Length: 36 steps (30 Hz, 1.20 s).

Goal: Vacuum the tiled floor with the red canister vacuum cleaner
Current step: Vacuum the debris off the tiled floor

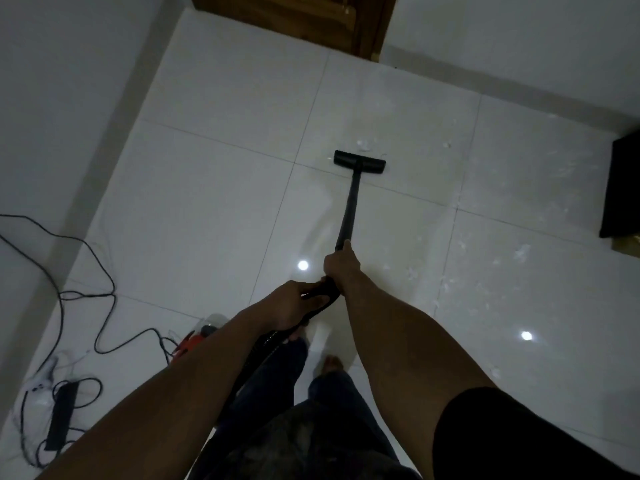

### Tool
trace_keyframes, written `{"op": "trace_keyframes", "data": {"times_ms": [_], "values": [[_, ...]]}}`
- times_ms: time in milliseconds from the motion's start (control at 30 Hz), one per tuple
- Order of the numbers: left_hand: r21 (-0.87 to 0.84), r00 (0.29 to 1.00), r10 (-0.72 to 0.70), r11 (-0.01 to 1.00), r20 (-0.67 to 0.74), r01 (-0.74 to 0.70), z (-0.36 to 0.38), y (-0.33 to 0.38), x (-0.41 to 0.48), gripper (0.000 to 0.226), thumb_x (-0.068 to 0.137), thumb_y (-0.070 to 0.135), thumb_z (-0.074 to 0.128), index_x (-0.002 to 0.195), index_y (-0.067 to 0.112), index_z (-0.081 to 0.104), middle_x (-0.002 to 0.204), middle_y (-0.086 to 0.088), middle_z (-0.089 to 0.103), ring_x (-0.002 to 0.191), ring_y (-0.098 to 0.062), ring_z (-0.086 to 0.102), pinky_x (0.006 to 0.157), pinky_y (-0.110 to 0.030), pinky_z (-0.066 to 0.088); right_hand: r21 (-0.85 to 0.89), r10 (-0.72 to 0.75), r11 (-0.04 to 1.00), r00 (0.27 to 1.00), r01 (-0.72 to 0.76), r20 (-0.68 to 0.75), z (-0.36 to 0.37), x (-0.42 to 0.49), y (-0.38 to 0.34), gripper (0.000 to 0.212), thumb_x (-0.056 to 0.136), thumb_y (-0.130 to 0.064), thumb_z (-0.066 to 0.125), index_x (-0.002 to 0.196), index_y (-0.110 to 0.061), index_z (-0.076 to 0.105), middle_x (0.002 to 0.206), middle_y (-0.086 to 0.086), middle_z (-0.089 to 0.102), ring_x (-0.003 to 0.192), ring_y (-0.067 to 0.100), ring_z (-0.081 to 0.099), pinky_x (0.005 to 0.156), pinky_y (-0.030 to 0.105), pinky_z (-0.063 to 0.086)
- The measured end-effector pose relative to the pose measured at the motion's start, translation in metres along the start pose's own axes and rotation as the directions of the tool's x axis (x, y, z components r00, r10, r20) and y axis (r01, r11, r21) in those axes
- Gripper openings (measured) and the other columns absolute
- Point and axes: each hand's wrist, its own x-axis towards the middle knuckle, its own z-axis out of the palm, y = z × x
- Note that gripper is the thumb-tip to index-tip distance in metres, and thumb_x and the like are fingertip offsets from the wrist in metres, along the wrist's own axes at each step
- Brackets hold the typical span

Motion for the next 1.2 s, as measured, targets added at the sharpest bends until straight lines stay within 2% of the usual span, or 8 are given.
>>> {"op": "trace_keyframes", "data": {"times_ms": [100, 167, 333, 567, 733, 900, 1100, 1200], "values": [[0.004, 1.0, 0.017, 1.0, 0.024, -0.017, -0.034, 0.013, 0.008, 0.047, 0.104, 0.031, 0.052, 0.149, 0.017, 0.045, 0.072, 0.006, 0.058, 0.039, 0.004, 0.057, 0.039, -0.009, 0.04, -0.025, 0.003, 1.0, 1.0, -0.003, 0.001, 0.002, 0.009, -0.03, 0.07, 0.095, -0.009, 0.047, 0.156, -0.018, 0.014, 0.143, 0.016, 0.045, 0.097, 0.026, 0.06, 0.071, 0.032, 0.051], [0.023, 0.999, 0.024, 0.999, 0.036, -0.024, -0.053, 0.021, 0.016, 0.048, 0.104, 0.03, 0.053, 0.15, 0.019, 0.043, 0.075, 0.012, 0.055, 0.042, 0.01, 0.057, 0.04, -0.006, 0.039, 0.074, 0.046, 0.996, 0.999, -0.046, -0.002, 0.003, 0.013, -0.047, 0.073, 0.094, -0.01, 0.046, 0.156, -0.024, 0.011, 0.132, 0.019, 0.052, 0.084, 0.023, 0.058, 0.056, 0.028, 0.044], [0.018, 0.999, 0.009, 1.0, 0.047, -0.009, -0.084, 0.041, 0.039, 0.046, 0.102, 0.034, 0.055, 0.147, 0.023, 0.048, 0.071, 0.005, 0.061, 0.037, 0.002, 0.056, 0.038, -0.012, 0.041, 0.162, 0.122, 0.979, 0.992, -0.121, 0.002, -0.01, 0.034, -0.082, 0.079, 0.094, -0.008, 0.045, 0.157, -0.032, 0.003, 0.119, 0.018, 0.057, 0.061, 0.017, 0.053, 0.042, 0.024, 0.037], [-0.021, 0.999, 0.005, 1.0, 0.049, -0.004, -0.125, 0.087, 0.094, 0.045, 0.101, 0.034, 0.057, 0.145, 0.024, 0.05, 0.067, 0.005, 0.06, 0.036, 0.001, 0.054, 0.039, -0.012, 0.041, 0.125, 0.088, 0.988, 0.996, -0.089, 0.014, -0.045, 0.087, -0.136, 0.085, 0.092, -0.006, 0.047, 0.157, -0.029, -0.002, 0.122, 0.02, 0.057, 0.094, 0.03, 0.062, 0.083, 0.041, 0.057], [-0.051, 0.998, -0.018, 0.998, 0.062, 0.021, -0.153, 0.131, 0.144, 0.045, 0.101, 0.038, 0.056, 0.144, 0.027, 0.05, 0.067, -0.003, 0.06, 0.038, -0.006, 0.055, 0.038, -0.022, 0.046, 0.158, 0.089, 0.983, 0.996, -0.089, 0.006, -0.084, 0.135, -0.18, 0.083, 0.092, -0.006, 0.045, 0.157, -0.033, 0.001, 0.124, 0.019, 0.056, 0.075, 0.021, 0.058, 0.061, 0.031, 0.05], [-0.104, 0.995, -0.08, 0.991, 0.065, 0.086, -0.171, 0.182, 0.192, 0.048, 0.099, 0.042, 0.057, 0.145, 0.029, 0.048, 0.07, -0.009, 0.059, 0.04, -0.017, 0.055, 0.041, -0.027, 0.049, 0.139, 0.088, 0.986, 0.996, -0.088, 0.005, -0.129, 0.176, -0.222, 0.083, 0.091, -0.007, 0.045, 0.156, -0.036, 0.003, 0.128, 0.016, 0.056, 0.073, 0.019, 0.057, 0.059, 0.029, 0.05], [-0.145, 0.996, -0.085, 0.986, 0.026, 0.088, -0.197, 0.231, 0.236, 0.048, 0.099, 0.042, 0.058, 0.144, 0.03, 0.049, 0.05, 0.012, 0.063, 0.041, -0.02, 0.055, 0.047, -0.031, 0.05, 0.141, 0.071, 0.987, 0.997, -0.075, 0.032, -0.167, 0.223, -0.268, 0.082, 0.092, -0.007, 0.046, 0.157, -0.034, 0.004, 0.132, 0.019, 0.052, 0.1, 0.031, 0.062, 0.086, 0.041, 0.056], [-0.155, 0.997, -0.071, 0.985, 0.008, 0.071, -0.207, 0.25, 0.256, 0.049, 0.099, 0.04, 0.058, 0.145, 0.029, 0.048, 0.047, 0.013, 0.061, 0.042, -0.019, 0.052, 0.047, -0.031, 0.05, 0.129, 0.066, 0.989, 0.998, -0.068, 0.021, -0.183, 0.242, -0.288, 0.08, 0.092, -0.007, 0.045, 0.157, -0.033, 0.005, 0.133, 0.017, 0.053, 0.097, 0.029, 0.062, 0.079, 0.035, 0.055]]}}
